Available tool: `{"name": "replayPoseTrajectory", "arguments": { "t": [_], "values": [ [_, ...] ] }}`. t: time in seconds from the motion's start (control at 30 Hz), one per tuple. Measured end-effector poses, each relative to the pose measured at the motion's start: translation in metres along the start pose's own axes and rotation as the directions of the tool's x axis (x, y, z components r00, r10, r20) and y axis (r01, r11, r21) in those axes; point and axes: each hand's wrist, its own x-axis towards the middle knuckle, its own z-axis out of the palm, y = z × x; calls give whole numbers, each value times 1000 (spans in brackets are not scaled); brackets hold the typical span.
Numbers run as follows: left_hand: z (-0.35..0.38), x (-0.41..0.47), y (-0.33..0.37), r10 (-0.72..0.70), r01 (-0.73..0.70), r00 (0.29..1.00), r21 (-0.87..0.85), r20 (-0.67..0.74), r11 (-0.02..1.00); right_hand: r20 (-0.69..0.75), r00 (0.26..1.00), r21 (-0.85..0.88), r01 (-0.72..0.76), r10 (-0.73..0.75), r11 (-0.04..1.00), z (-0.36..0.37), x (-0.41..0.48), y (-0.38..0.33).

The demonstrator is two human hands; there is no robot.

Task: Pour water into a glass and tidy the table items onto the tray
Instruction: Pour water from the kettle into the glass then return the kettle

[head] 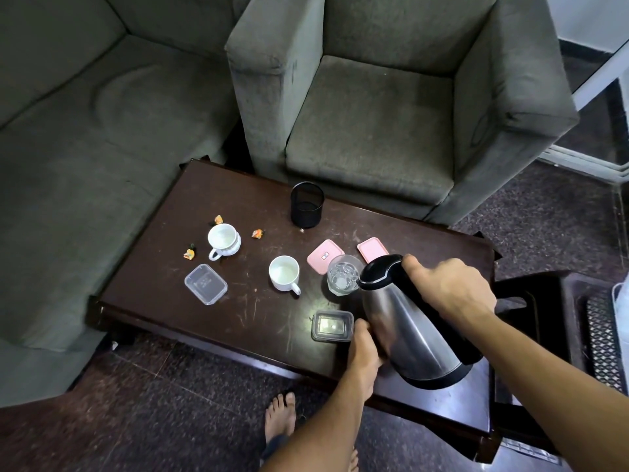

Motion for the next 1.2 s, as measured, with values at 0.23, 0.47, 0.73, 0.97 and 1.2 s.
{"name": "replayPoseTrajectory", "arguments": {
  "t": [0.23, 0.47, 0.73, 0.97, 1.2],
  "values": [
    [1, -2, 3, 10, -10, 1000, -5, -6, 1000, -8, 1000, -10, -9, 9, 1000, -2, 0, -3],
    [1, -2, 3, 14, -14, 1000, 3, -21, 1000, -6, 1000, -14, -14, 14, 1000, -2, 0, -5],
    [1, -4, 6, 16, -16, 1000, -13, -25, 1000, -19, 1000, -19, -14, 14, 1000, -3, -1, -8],
    [1, -6, 8, 14, -14, 1000, -8, -26, 1000, 14, 1000, -11, -12, 12, 1000, -5, -2, -11],
    [3, -12, 12, 3, -3, 1000, -4, -19, 1000, 10, 1000, -18, -3, 3, 1000, -6, -1, -11]
  ]
}}
